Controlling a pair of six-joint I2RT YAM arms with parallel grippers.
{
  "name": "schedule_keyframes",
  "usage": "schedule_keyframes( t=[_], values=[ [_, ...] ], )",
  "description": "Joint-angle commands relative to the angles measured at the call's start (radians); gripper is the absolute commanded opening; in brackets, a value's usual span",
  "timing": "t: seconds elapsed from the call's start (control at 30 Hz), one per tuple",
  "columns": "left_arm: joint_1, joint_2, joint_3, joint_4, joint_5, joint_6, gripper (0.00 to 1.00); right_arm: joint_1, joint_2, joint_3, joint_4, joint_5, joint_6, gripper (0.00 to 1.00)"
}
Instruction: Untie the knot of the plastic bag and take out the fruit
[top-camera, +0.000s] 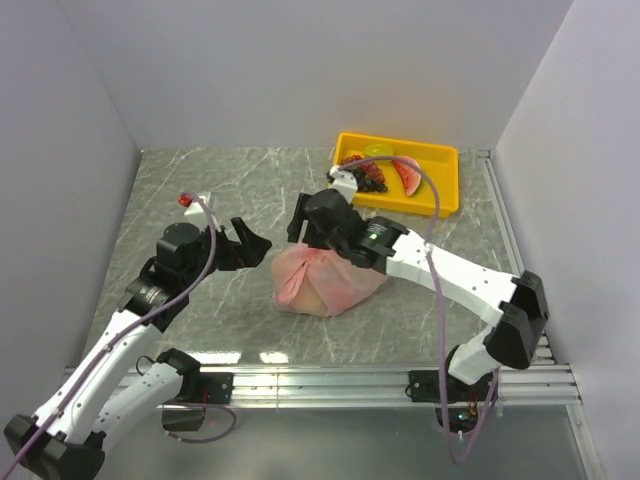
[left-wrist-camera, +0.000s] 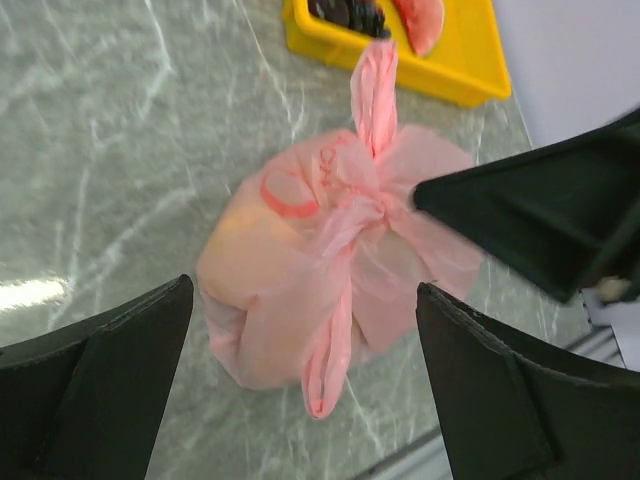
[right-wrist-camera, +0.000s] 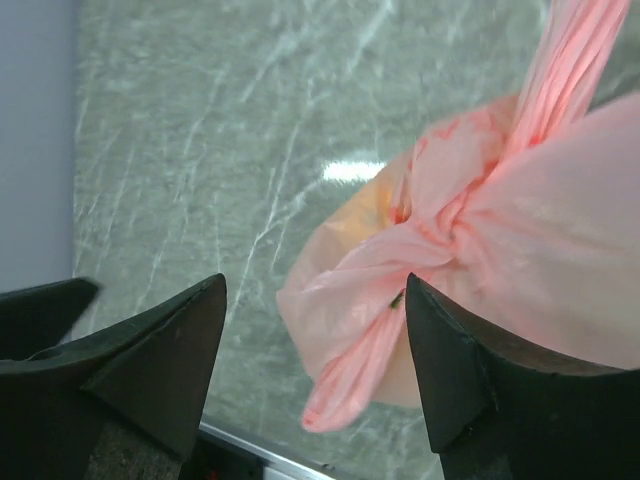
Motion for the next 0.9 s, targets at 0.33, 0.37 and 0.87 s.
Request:
schedule_keyframes(
  t=[0.33, 0.37, 0.87],
  values=[
    [-0.062, 0.453, 0.212, 0.000, 0.233, 0.028, 0.99, -0.222, -0.302, -0.402, 0.238, -0.264, -0.408, 0.71],
    [-0.073, 0.476, 0.219, 0.000, 0.229, 0.035, 0.99, -0.222, -0.299, -0.417, 0.241, -0.263, -0.413, 0.71],
    [-0.173, 0.556, 0.190, 0.000, -0.075, 0.019, 0.01, -0.249, -0.298, -0.599, 0.318, -0.103, -0.373, 0.00]
  ],
)
